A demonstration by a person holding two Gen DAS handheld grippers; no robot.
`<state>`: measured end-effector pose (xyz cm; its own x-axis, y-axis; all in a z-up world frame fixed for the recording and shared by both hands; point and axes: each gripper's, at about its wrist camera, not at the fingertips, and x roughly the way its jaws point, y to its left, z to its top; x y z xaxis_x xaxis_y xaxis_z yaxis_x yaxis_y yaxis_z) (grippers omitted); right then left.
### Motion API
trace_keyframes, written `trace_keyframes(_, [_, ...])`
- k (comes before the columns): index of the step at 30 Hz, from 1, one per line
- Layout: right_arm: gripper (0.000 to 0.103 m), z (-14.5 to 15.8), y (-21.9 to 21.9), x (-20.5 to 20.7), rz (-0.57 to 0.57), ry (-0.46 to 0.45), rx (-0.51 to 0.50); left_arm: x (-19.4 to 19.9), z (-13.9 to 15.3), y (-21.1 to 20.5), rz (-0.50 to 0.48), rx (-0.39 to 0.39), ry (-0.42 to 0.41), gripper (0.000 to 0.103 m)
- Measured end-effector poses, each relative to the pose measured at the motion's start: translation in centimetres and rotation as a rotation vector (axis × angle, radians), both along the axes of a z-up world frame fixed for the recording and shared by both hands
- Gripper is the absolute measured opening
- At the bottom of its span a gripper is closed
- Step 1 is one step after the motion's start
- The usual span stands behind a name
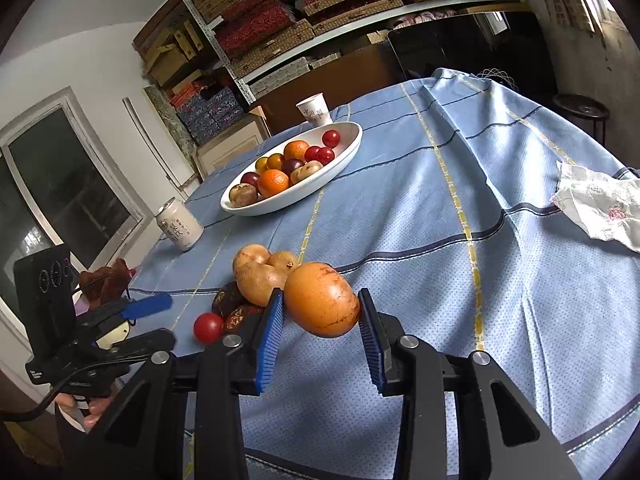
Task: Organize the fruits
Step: 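Grasp an orange fruit with the right tool while the left tool grasps a red tomato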
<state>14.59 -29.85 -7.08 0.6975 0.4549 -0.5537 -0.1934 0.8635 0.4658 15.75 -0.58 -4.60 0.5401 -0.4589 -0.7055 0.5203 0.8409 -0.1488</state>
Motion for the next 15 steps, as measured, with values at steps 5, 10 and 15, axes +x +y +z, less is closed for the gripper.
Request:
trace_keyframes(5, [0.038,-0.1,-0.2,0.0,0.001,0.001,0.008,0.1,-0.6,-0.5,-0.022,0.013,0.018,0.066])
trace_keyframes(10, [0.038,-0.1,-0.2,-0.1,0.006,-0.001,0.01,0.4,-1.1,-1.4,-0.069,0.015,0.05,0.054])
trace_keyframes(15, [0.039,-0.2,0.1,-0.1,0.008,-0.001,0.009,0.7,-1.5,-1.8,-0.081,0.019,0.073,0.046])
